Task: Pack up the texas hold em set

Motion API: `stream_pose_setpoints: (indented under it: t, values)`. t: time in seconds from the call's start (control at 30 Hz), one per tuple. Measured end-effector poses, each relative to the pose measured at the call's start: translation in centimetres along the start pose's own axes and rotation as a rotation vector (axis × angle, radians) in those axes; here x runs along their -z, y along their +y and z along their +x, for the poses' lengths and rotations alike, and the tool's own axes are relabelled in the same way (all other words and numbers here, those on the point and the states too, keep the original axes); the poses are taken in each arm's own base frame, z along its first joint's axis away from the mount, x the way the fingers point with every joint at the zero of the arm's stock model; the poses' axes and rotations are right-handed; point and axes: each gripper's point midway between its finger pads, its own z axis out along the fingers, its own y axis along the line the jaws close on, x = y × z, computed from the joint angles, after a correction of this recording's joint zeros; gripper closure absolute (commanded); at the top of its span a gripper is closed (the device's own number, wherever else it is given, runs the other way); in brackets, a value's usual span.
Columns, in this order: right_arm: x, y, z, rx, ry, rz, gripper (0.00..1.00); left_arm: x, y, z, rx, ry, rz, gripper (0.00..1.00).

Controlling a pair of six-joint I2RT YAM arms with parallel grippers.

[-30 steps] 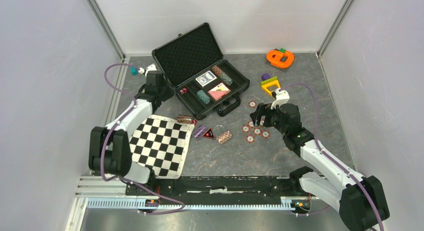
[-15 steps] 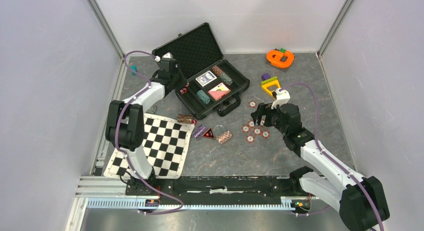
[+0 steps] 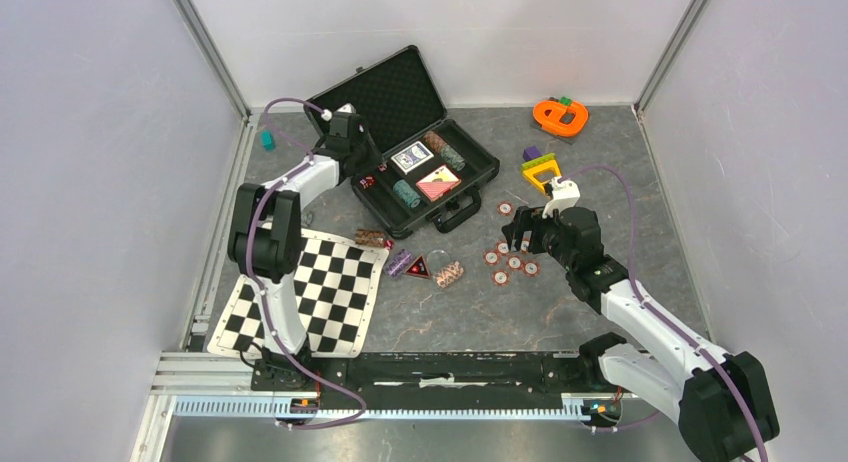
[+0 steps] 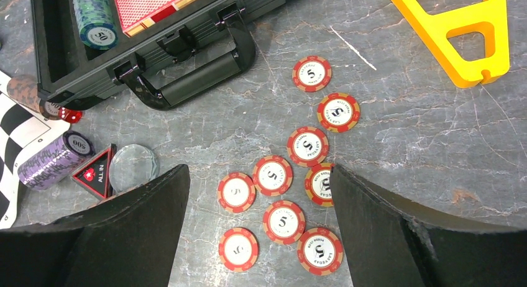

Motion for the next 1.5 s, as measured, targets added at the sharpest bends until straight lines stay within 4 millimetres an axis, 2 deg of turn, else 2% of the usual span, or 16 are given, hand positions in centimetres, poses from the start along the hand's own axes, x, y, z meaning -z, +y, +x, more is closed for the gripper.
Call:
stream_pose_setpoints:
  t: [0.03,0.17,0.23,0.33,0.43,0.6,0.67,0.77,0.87,1.0,1.13,1.27,1.5]
  values:
    - [0.0,0.0,0.0,0.000,0.000,0.001,0.11,-0.2,0.1,0.1,-0.002,0.004,-0.002,0.50]
    - [-0.1,-0.1,0.2,0.003,0.006,0.006,0.11,-0.5,0.0,0.7,-0.015,0.019,0.005,0.27]
    - [-0.1,-0.2,0.3,0.005,0.010,0.007,0.11,-0.3,-0.5,0.7,-0.029,0.017,0.013,0.06]
    - [-0.2,-0.2,0.4,0.007,0.015,0.010,0.11,0.7,-1.6,0.6,-0.064,0.001,0.017,0.00]
    - [-0.2,-0.3,0.5,0.007,0.018,0.010,0.11,3.5,-1.5,1.2,-0.087,-0.007,-0.029,0.00]
    - [-0.1,-0.2,0.5,0.007,0.018,0.009,0.11,9.9,0.2,2.7,-0.039,-0.055,-0.107,0.00]
    - [-0.1,-0.2,0.5,0.007,0.018,0.007,0.11,12.0,1.5,4.2,0.030,-0.058,-0.139,0.06]
    - [-0.1,-0.2,0.5,0.006,0.018,0.006,0.11,13.7,3.2,7.0,0.147,-0.034,-0.183,0.08]
    - [-0.1,0.0,0.4,0.005,0.017,-0.003,0.11,14.5,4.5,10.6,0.249,0.016,-0.226,0.10]
    - [0.0,0.3,0.3,0.003,0.015,-0.020,0.11,14.9,4.9,12.7,0.364,0.040,-0.248,0.15]
    - [0.2,0.6,0.1,0.003,0.007,-0.032,0.11,14.7,5.0,13.0,0.475,0.029,-0.264,0.30]
    - [0.4,0.7,-0.2,-0.001,-0.005,-0.037,0.11,14.2,5.1,12.8,0.548,0.010,-0.282,0.29]
    - [0.5,1.0,-0.3,-0.004,-0.007,-0.055,0.11,12.6,5.9,13.9,0.638,0.019,-0.330,0.29]
